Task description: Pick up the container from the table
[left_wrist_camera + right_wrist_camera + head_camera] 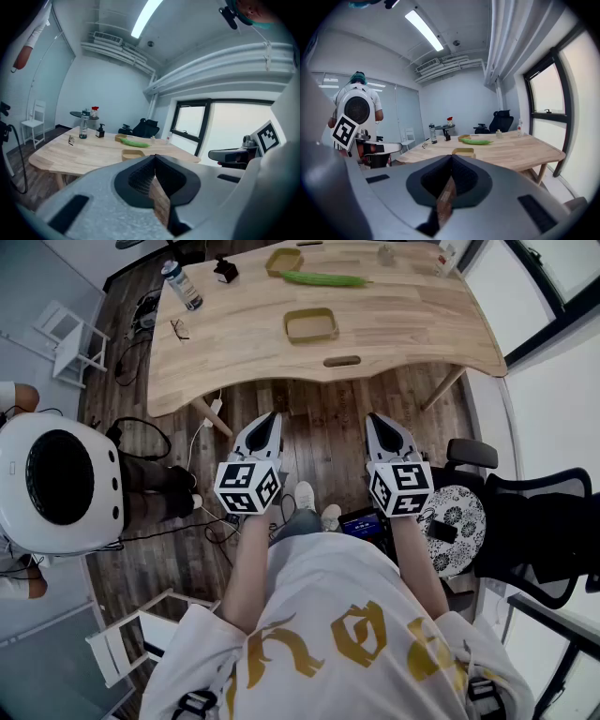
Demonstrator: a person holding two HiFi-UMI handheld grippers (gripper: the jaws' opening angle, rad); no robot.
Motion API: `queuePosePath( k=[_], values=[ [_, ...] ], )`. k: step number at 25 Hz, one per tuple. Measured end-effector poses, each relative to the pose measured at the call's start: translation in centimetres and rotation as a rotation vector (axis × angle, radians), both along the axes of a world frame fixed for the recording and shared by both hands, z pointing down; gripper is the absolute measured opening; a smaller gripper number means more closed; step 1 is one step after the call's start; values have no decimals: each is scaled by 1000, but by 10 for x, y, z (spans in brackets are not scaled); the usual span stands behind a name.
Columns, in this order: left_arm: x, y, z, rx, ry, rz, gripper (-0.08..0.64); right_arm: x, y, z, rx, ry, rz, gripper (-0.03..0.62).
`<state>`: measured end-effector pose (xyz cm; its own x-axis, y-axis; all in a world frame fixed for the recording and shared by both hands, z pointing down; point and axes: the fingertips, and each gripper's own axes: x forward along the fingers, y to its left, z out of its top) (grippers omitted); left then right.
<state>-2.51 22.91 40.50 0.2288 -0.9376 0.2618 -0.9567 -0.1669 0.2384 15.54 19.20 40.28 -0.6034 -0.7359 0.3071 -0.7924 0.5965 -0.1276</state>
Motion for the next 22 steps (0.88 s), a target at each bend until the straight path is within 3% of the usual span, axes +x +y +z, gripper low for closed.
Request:
queuePosePath(
  k=[9,14,22],
  values=[
    [-6,2,3,-7,-1,3,9,-6,1,2,-7,3,-8,11],
    [-7,-6,3,-23,-17,-6,9,-4,-7,5,-61,-69,-11,11],
    [-16,-30,6,-34,-20,-21,9,-5,-29,15,-101,-80,0,11]
  ],
)
